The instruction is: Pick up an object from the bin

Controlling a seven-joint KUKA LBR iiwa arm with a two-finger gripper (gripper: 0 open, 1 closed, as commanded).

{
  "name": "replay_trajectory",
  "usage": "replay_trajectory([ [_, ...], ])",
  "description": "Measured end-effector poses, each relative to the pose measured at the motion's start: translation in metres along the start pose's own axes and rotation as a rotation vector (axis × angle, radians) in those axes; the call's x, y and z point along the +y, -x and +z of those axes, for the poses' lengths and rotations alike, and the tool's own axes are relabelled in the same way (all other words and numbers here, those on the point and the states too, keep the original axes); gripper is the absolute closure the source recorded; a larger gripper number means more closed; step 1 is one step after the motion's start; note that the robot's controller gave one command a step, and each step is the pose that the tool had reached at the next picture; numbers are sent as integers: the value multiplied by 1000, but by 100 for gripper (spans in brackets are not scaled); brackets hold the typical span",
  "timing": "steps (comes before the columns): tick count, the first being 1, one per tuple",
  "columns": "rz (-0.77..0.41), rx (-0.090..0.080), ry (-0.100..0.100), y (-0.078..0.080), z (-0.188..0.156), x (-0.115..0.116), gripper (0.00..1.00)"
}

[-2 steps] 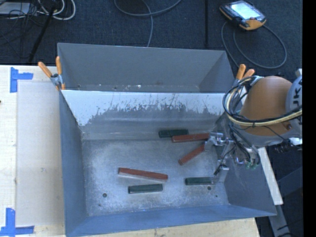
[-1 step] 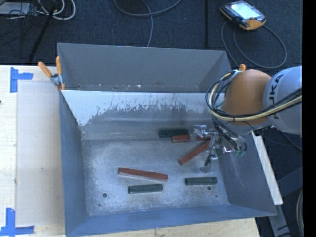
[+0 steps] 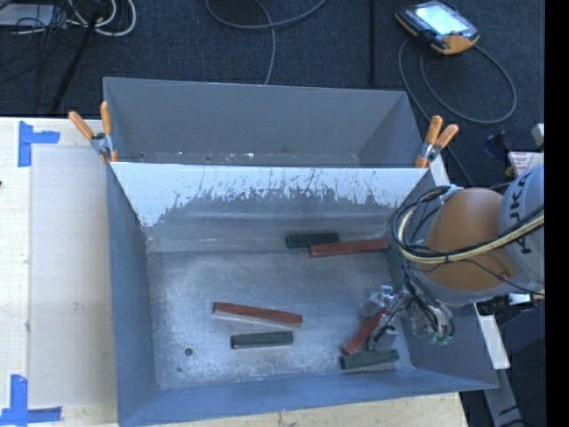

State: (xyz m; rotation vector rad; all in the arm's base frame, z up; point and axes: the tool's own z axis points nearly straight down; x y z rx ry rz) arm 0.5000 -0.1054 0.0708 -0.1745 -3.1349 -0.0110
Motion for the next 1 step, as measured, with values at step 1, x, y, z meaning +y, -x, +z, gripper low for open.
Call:
replay_trajectory([
  [1,-1,0,0,0,0,0,100],
])
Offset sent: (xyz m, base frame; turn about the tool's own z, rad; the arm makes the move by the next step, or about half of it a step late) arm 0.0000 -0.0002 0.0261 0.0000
